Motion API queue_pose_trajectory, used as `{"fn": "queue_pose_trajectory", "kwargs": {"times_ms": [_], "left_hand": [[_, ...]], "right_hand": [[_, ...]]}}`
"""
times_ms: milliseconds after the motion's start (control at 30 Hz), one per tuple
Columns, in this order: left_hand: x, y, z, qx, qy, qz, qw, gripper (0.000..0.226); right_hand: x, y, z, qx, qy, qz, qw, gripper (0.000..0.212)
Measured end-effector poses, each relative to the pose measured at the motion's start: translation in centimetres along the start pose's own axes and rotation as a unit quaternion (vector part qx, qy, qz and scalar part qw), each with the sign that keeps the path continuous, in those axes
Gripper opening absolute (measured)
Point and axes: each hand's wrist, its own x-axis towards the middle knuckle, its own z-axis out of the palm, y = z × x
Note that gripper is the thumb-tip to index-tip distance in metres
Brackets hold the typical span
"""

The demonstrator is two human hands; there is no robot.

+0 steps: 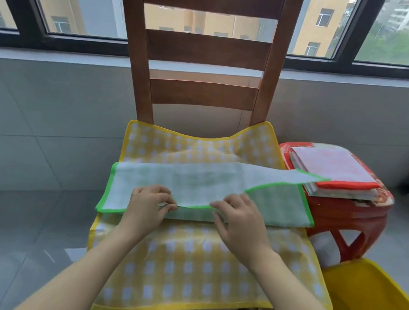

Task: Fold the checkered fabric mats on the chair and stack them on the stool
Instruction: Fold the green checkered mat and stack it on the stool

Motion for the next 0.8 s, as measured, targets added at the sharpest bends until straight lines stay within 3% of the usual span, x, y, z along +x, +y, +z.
{"fn": "queue_pose_trajectory", "kwargs": {"times_ms": [67, 133, 267, 400, 633, 700, 800], "left_hand": [[0.1, -0.7, 0.1, 0.001, -0.015, -0.004, 1.0, 0.003], [0.1, -1.2, 0.1, -0.005, -0.028, -0.012, 1.0, 0.003], [0.0, -1.8, 0.1, -0.034, -0.054, -0.025, 0.998, 0.006], [-0.1, -1.9, 0.0, -0.047, -0.063, -0.038, 0.996, 0.01], [0.2, -1.9, 0.3, 0.006, -0.106, -0.032, 0.994, 0.023], [0.8, -1.3, 0.6, 0.029, -0.086, -0.025, 0.996, 0.032], [2.3, -0.1, 1.7, 0.035, -0.066, -0.017, 0.997, 0.029]], "right_hand": [[0.5, 0.3, 0.6, -0.039, 0.007, -0.006, 0.999, 0.024], [0.9, 0.8, 1.4, -0.059, -0.032, -0.001, 0.998, 0.027], [1.3, 0.7, 2.4, -0.113, -0.193, 0.038, 0.974, 0.037], [1.1, 1.5, 3.3, -0.071, -0.338, 0.087, 0.934, 0.042], [0.8, 1.8, 4.0, -0.044, -0.369, 0.103, 0.922, 0.044], [0.7, 1.8, 4.2, -0.039, -0.376, 0.105, 0.92, 0.045], [0.8, 2.0, 4.3, -0.029, -0.377, 0.107, 0.919, 0.044]]}}
